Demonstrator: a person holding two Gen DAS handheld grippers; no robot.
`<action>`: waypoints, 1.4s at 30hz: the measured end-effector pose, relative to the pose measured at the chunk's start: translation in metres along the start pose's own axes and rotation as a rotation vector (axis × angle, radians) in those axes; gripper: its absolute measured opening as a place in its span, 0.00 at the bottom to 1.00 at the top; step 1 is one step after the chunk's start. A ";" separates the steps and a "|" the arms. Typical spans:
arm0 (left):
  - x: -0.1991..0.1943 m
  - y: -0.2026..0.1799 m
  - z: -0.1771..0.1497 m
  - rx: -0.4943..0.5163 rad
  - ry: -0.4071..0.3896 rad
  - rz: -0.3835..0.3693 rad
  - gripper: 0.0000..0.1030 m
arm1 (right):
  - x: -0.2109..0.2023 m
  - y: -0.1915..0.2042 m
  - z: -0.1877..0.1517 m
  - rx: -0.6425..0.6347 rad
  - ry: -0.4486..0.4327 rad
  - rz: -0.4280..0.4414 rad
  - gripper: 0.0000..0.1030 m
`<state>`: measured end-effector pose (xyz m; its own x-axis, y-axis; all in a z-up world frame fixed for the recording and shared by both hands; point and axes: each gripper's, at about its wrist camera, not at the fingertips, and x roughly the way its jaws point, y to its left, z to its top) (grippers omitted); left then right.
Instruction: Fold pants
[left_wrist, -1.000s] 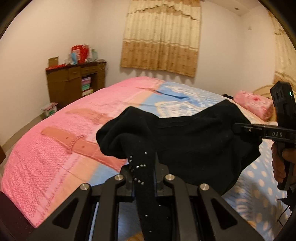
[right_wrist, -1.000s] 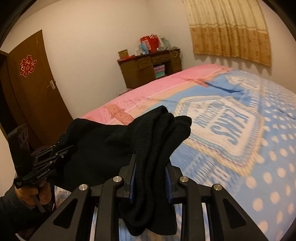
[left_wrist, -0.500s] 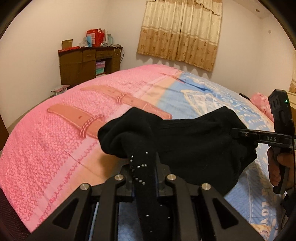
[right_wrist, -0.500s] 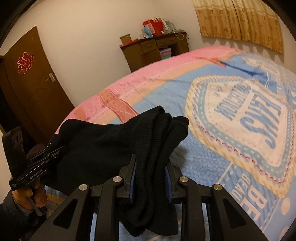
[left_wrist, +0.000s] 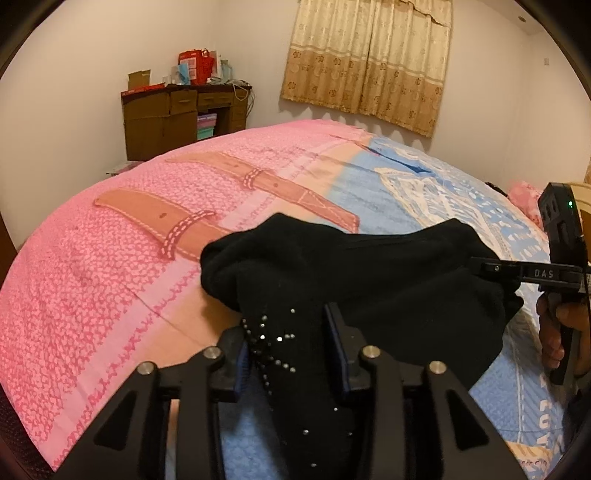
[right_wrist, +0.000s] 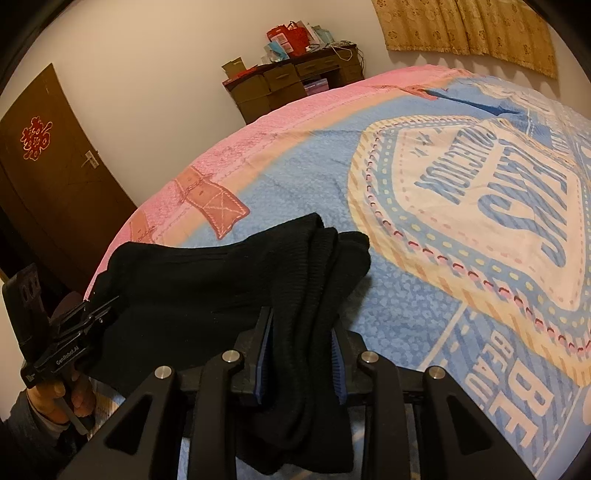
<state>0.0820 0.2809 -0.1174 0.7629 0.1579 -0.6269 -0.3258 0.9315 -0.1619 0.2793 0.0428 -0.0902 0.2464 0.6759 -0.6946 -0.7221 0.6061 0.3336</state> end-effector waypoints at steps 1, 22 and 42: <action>-0.001 0.000 0.000 0.002 -0.002 0.001 0.38 | 0.000 0.000 0.000 0.002 -0.001 -0.002 0.28; -0.060 -0.008 -0.004 -0.027 -0.077 0.101 0.87 | -0.064 0.007 -0.028 0.024 -0.106 -0.228 0.68; -0.162 -0.057 -0.008 0.034 -0.223 0.004 0.98 | -0.205 0.105 -0.110 -0.039 -0.381 -0.354 0.77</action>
<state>-0.0272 0.1995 -0.0130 0.8675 0.2266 -0.4428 -0.3128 0.9406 -0.1316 0.0817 -0.0784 0.0166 0.6920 0.5417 -0.4771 -0.5739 0.8138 0.0916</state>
